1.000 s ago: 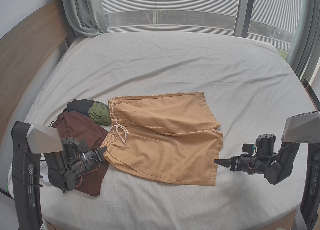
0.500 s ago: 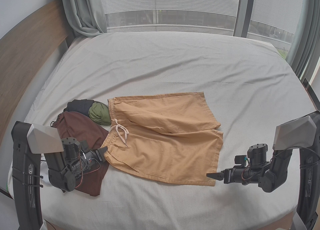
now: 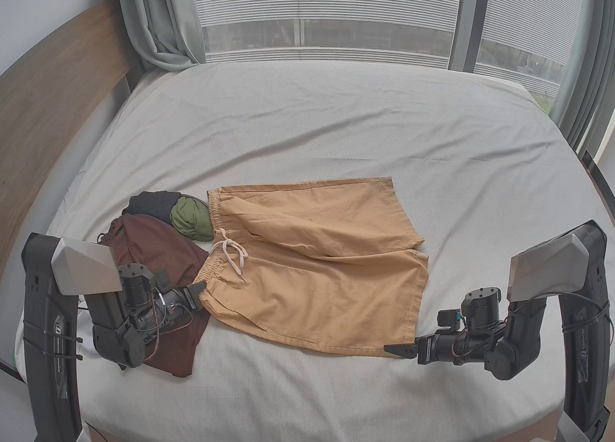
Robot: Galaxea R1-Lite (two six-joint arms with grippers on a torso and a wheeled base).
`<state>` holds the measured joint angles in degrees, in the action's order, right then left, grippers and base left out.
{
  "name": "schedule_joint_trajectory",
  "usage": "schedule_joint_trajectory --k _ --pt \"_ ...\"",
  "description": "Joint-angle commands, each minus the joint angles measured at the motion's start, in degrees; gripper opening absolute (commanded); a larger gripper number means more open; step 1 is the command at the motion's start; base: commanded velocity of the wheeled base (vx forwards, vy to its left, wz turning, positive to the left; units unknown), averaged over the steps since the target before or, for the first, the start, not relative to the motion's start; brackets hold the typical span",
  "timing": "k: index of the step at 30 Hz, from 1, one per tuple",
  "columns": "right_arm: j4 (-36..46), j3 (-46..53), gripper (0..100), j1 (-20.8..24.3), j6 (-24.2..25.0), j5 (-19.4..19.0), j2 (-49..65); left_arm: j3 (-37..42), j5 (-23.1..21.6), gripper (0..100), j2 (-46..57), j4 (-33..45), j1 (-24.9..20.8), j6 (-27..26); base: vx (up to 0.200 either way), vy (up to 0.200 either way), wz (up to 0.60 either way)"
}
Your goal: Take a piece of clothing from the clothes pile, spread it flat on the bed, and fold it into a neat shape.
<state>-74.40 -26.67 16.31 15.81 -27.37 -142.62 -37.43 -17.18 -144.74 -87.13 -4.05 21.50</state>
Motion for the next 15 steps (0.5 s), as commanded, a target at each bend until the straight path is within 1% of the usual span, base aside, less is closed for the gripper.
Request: schedule_joint_trajectory --k 1,4,5,15 --pt "0.5 0.1 100 0.1 0.1 -0.1 -0.9 0.0 0.0 0 0.1 -0.1 0.0 0.0 0.0 0.0 0.0" --pt "0.5 0.1 100 0.1 0.1 -0.1 -0.8 0.0 0.0 0 0.0 -0.5 0.0 0.0 0.0 0.0 0.0" --pt "0.5 0.1 0 0.1 0.1 -0.1 -0.8 0.0 0.0 0 0.0 -0.5 0.0 0.0 0.0 0.0 0.0" --pt "0.5 0.2 0 0.0 0.1 -0.1 -0.8 0.1 0.0 0 0.0 -0.7 0.0 0.0 0.0 0.0 0.0"
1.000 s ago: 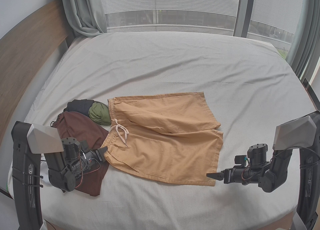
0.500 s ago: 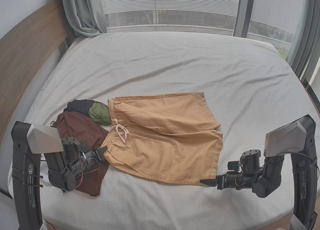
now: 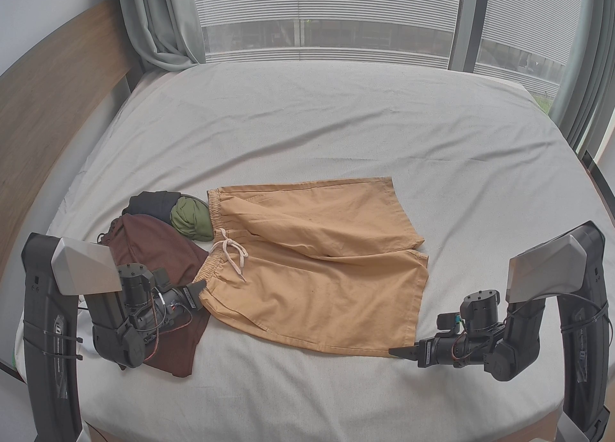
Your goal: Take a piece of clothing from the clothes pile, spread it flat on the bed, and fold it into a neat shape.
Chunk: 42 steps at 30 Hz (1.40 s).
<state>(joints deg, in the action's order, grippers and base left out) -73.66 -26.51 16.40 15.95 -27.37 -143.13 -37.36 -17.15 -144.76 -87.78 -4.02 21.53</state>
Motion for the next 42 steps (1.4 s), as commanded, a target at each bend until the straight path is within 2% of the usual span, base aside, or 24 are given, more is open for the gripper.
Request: schedule_joint_trajectory --k 1,20,33,42 --pt "-0.3 0.1 0 0.0 0.0 -0.1 -0.3 0.0 0.0 0 0.0 0.0 0.0 0.0 0.0 0.0 0.0" --pt "-2.5 1.6 0 -0.5 0.0 0.0 -0.3 1.5 -0.1 0 0.4 -0.2 -0.2 0.0 0.0 0.0 0.0" --pt "-14.7 10.5 0 -0.9 0.7 0.5 -0.3 13.3 -0.8 0 5.8 -0.7 -1.8 -0.9 0.0 0.0 0.0" --pt "-14.8 13.0 0 -1.1 0.8 0.5 1.1 18.0 -2.2 0 9.1 -0.8 -1.9 -1.0 0.0 0.0 0.0"
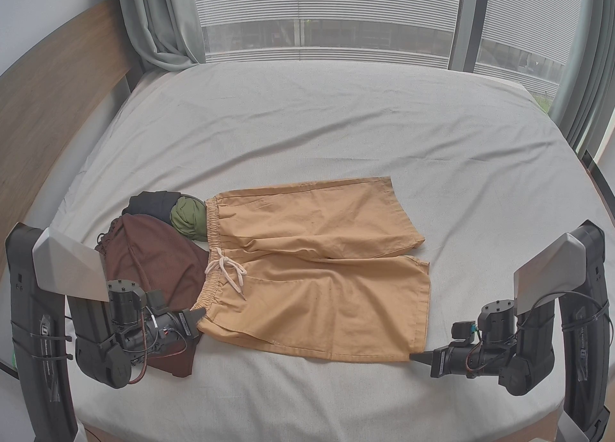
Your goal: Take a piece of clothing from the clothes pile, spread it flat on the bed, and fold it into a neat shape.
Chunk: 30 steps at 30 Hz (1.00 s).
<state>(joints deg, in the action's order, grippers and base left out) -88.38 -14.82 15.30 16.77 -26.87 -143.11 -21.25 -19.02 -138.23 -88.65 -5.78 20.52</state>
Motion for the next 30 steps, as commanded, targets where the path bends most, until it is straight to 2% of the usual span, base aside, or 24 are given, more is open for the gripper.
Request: schedule_joint_trajectory --k 1,9,17,24,30 --pt "0.0 1.5 0 -0.1 0.0 0.0 1.2 2.4 -0.6 0 2.7 0.1 -0.1 0.0 0.0 0.0 0.0" --pt "0.1 2.7 0 -2.9 -0.7 -0.1 2.8 3.8 -0.5 0 3.2 0.1 -0.1 -0.2 0.0 0.0 0.0" --pt "0.1 4.9 0 -3.2 -0.8 -0.1 5.5 5.3 -0.4 0 3.3 0.1 0.0 -0.7 0.0 0.0 0.0" --pt "0.1 6.6 0 -2.7 -2.4 -0.1 5.5 9.3 -0.8 0 3.8 0.1 0.3 -5.8 0.0 0.0 0.0" --pt "0.2 8.0 0 -2.8 -3.8 -0.1 5.2 12.0 -1.8 0 3.8 0.1 0.0 -7.6 0.0 0.0 0.0"
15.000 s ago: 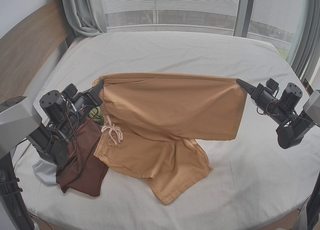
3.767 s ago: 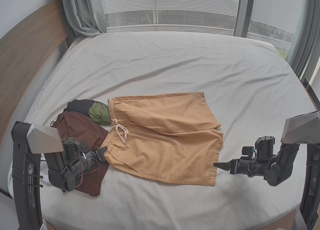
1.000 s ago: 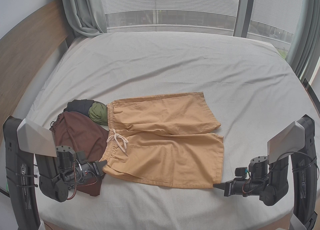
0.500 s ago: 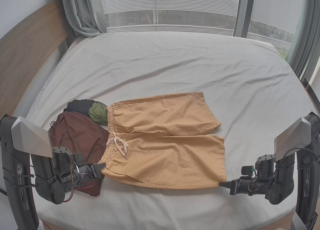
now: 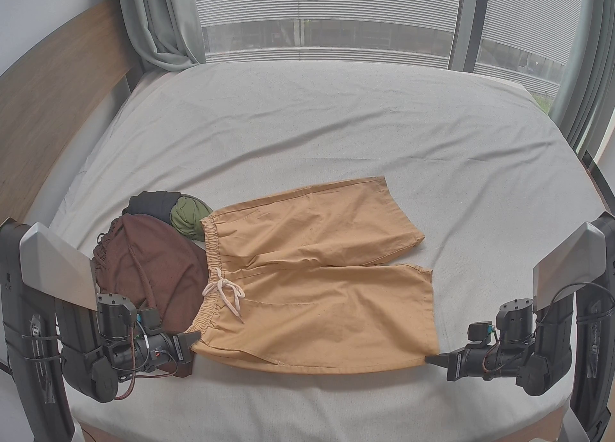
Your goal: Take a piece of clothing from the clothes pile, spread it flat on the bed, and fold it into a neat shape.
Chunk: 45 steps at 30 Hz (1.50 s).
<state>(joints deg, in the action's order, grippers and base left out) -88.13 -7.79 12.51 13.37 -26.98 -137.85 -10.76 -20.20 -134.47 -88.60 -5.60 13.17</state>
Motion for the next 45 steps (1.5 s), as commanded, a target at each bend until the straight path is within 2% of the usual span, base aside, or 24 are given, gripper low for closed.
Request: schedule_joint_trajectory --k 1,13,19,38,45 --pt "0.0 1.1 0 0.0 -0.5 0.0 0.0 1.9 -0.8 0 0.1 0.0 -0.2 -0.5 0.0 0.0 0.0" --pt "0.0 3.3 0 -0.3 -3.7 0.0 -0.6 5.1 -1.6 0 0.0 0.0 -0.7 -2.2 0.0 0.0 0.0" --pt "0.0 4.0 0 -0.1 -4.1 0.0 -0.6 6.3 -1.6 0 -0.1 0.1 -0.6 -4.6 0.0 0.0 0.0" --pt "-0.1 6.6 0 0.1 -6.7 0.0 -0.3 9.9 -3.4 0 -0.3 0.0 -0.5 -6.9 0.0 0.0 0.0" --pt "-0.2 6.1 0 -0.4 -7.0 0.0 0.1 7.0 -3.5 0 -0.6 0.0 0.5 -7.3 0.0 0.0 0.0"
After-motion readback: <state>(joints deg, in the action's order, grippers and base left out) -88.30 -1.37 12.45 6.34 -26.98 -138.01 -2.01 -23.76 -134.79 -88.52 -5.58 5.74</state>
